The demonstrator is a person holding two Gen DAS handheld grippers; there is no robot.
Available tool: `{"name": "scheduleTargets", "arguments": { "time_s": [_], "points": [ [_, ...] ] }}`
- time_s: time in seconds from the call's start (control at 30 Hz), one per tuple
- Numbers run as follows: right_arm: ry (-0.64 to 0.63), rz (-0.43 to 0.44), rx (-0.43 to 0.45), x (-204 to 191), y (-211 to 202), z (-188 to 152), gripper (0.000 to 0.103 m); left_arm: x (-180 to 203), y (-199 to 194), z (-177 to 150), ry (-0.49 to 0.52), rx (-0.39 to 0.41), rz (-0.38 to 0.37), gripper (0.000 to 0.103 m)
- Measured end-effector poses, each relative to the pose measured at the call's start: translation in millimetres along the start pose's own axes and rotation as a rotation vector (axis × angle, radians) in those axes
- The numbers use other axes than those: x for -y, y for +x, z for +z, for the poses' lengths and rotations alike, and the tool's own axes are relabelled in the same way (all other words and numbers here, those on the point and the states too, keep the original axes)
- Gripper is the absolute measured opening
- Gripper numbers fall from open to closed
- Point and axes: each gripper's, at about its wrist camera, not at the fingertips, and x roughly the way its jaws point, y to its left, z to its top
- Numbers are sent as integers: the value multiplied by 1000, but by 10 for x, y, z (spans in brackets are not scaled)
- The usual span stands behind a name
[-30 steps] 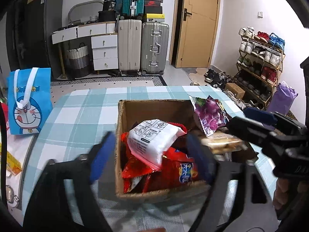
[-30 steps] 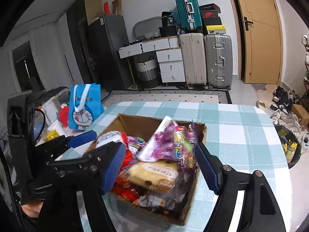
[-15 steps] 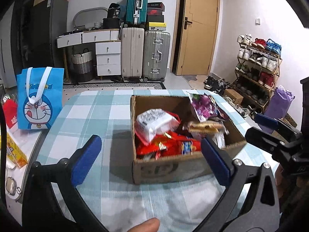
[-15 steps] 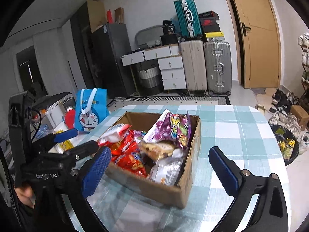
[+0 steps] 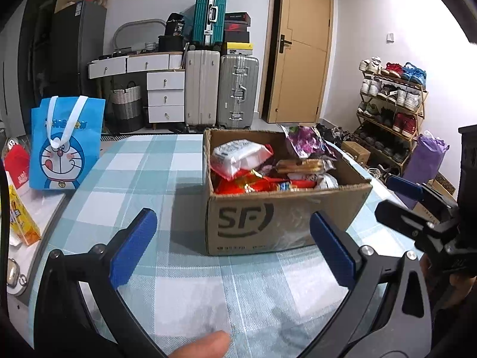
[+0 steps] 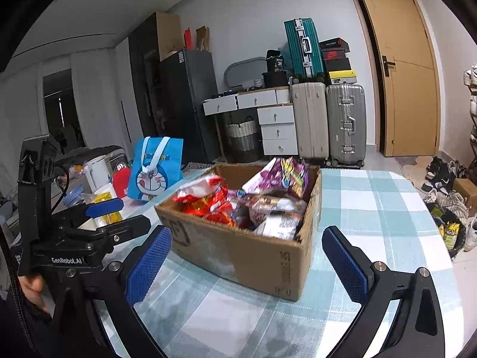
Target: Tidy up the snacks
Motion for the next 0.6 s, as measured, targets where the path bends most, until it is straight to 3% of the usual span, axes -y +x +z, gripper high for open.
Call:
{"name": "scheduleTargets", "arguments": {
  "time_s": [0.6],
  "points": [
    [-29,-16,52,-4,-13,-320,103,-5,31,-228,3,73,14,102]
  ]
}}
